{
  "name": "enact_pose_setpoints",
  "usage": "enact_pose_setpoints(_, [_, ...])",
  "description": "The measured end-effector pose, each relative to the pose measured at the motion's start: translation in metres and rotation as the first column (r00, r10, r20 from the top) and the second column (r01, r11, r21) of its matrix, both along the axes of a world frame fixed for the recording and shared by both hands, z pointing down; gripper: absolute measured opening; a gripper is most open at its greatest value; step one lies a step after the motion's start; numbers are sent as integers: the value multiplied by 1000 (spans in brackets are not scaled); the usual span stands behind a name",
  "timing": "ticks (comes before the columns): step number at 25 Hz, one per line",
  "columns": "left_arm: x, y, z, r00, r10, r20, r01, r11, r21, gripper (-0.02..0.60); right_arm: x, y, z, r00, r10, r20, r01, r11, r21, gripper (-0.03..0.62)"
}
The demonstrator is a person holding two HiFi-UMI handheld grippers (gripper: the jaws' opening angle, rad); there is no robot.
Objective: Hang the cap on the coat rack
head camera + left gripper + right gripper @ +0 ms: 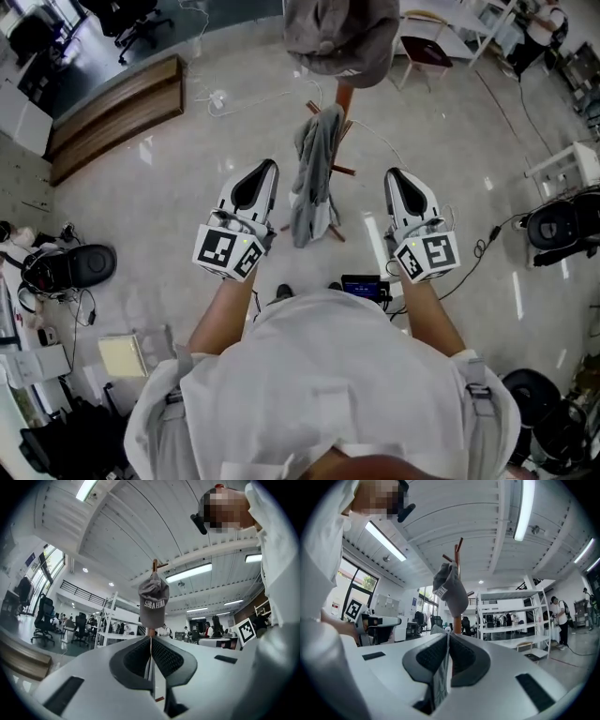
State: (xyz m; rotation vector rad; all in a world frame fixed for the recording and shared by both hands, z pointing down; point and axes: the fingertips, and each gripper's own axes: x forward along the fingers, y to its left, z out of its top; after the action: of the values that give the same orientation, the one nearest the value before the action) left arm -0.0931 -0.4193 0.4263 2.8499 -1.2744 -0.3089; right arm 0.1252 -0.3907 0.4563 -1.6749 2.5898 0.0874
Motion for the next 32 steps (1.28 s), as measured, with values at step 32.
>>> enact_pose_setpoints(32, [93,19,152,1000,24,9,-22,984,-177,21,58,18,140,996,-81,32,86,977,-195,25])
